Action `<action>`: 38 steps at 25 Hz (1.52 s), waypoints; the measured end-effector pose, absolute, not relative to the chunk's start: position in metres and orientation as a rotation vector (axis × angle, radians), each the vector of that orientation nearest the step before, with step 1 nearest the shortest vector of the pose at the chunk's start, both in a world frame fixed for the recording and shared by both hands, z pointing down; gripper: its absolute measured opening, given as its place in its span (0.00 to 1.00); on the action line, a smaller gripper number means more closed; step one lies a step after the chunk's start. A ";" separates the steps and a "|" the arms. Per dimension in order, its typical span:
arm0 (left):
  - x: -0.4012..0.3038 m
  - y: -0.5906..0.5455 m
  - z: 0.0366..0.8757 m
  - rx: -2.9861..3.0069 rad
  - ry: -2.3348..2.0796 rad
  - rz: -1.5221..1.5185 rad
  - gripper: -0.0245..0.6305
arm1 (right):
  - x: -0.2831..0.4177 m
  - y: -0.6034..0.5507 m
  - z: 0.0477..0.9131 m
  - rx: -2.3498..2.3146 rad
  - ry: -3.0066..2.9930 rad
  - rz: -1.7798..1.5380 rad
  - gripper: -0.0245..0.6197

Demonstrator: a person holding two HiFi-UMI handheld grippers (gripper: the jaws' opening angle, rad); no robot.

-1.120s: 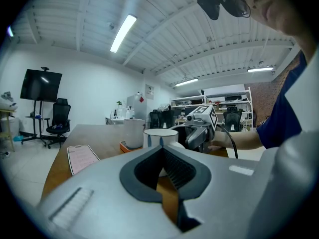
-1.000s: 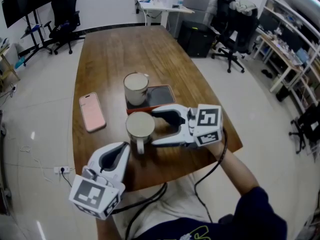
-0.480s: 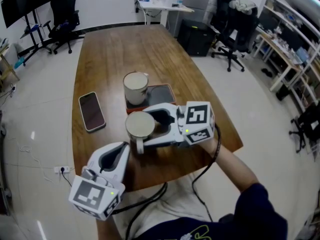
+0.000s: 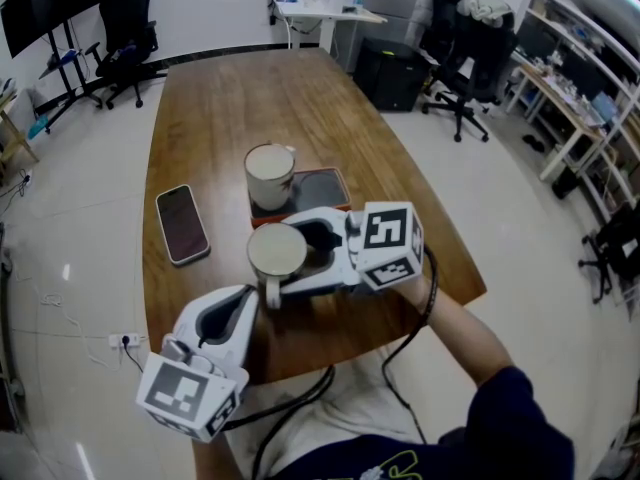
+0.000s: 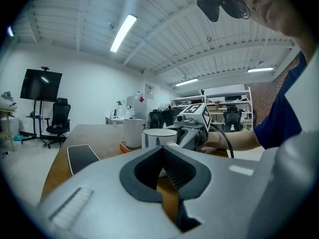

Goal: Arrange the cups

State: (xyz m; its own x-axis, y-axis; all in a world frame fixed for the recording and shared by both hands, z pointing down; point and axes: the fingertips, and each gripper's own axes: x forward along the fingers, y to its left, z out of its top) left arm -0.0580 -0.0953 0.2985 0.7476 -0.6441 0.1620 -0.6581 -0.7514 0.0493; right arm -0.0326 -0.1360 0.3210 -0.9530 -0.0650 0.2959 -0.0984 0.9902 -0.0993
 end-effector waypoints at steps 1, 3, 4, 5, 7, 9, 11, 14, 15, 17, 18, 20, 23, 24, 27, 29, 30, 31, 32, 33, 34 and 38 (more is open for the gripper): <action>-0.059 -0.096 0.298 2.840 -1.061 0.205 0.04 | -0.033 -0.136 0.320 0.121 -2.840 0.147 0.61; -0.061 -0.096 0.298 2.840 -1.059 0.205 0.04 | -0.034 -0.135 0.317 0.152 -2.847 0.090 0.61; -0.062 -0.096 0.298 2.840 -1.058 0.206 0.04 | -0.034 -0.135 0.315 0.183 -2.853 0.062 0.61; -0.064 -0.096 0.299 2.841 -1.057 0.207 0.04 | -0.033 -0.136 0.313 0.216 -2.862 0.049 0.61; -0.066 -0.096 0.300 2.841 -1.057 0.207 0.04 | -0.030 -0.138 0.313 0.260 -2.887 0.083 0.61; -0.068 -0.096 0.302 2.840 -1.060 0.207 0.04 | -0.026 -0.139 0.313 0.273 -2.906 0.135 0.61; -0.068 -0.095 0.303 2.838 -1.060 0.207 0.04 | -0.022 -0.137 0.311 0.281 -2.919 0.142 0.61; -0.066 -0.094 0.302 2.839 -1.057 0.204 0.04 | -0.018 -0.137 0.309 0.298 -2.926 0.138 0.61; -0.065 -0.094 0.301 2.840 -1.058 0.201 0.04 | -0.016 -0.139 0.309 0.308 -2.926 0.133 0.61; -0.065 -0.095 0.301 2.843 -1.061 0.197 0.04 | -0.009 -0.145 0.308 0.346 -2.927 0.119 0.61; -0.065 -0.095 0.301 2.844 -1.063 0.197 0.04 | -0.005 -0.149 0.306 0.374 -2.931 0.115 0.60; -0.063 -0.094 0.301 2.846 -1.064 0.199 0.04 | 0.007 -0.157 0.297 0.435 -2.962 0.122 0.60; -0.059 -0.092 0.298 2.850 -1.058 0.204 0.04 | 0.027 -0.166 0.278 0.549 -3.029 0.133 0.60; -0.058 -0.092 0.298 2.852 -1.054 0.205 0.04 | 0.035 -0.170 0.273 0.602 -3.039 0.125 0.60; -0.058 -0.093 0.295 2.849 -1.058 0.210 0.04 | 0.057 -0.188 0.262 0.779 -3.045 0.118 0.60; -0.058 -0.095 0.293 2.842 -1.067 0.212 0.04 | 0.071 -0.202 0.260 0.906 -3.033 0.139 0.60; -0.058 -0.095 0.293 2.844 -1.065 0.211 0.04 | 0.078 -0.210 0.260 0.968 -3.017 0.151 0.60; -0.058 -0.095 0.294 2.848 -1.060 0.209 0.04 | 0.083 -0.216 0.261 1.023 -2.998 0.162 0.60; -0.058 -0.094 0.294 2.852 -1.056 0.208 0.04 | 0.088 -0.223 0.262 1.068 -2.980 0.175 0.60; -0.058 -0.094 0.295 2.853 -1.054 0.209 0.04 | 0.091 -0.229 0.263 1.102 -2.964 0.185 0.60; -0.058 -0.094 0.295 2.853 -1.054 0.210 0.04 | 0.093 -0.235 0.264 1.126 -2.951 0.190 0.60; -0.059 -0.095 0.295 2.840 -1.054 0.202 0.04 | 0.090 -0.258 0.273 1.179 -2.879 0.167 0.60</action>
State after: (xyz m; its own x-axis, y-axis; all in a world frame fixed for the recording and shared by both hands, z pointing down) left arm -0.0586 -0.0953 0.2954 0.7507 -0.6409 0.1604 -0.6549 -0.7539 0.0523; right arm 0.0904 -0.2581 0.2727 -0.7132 -0.6979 0.0647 -0.7007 0.7078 -0.0891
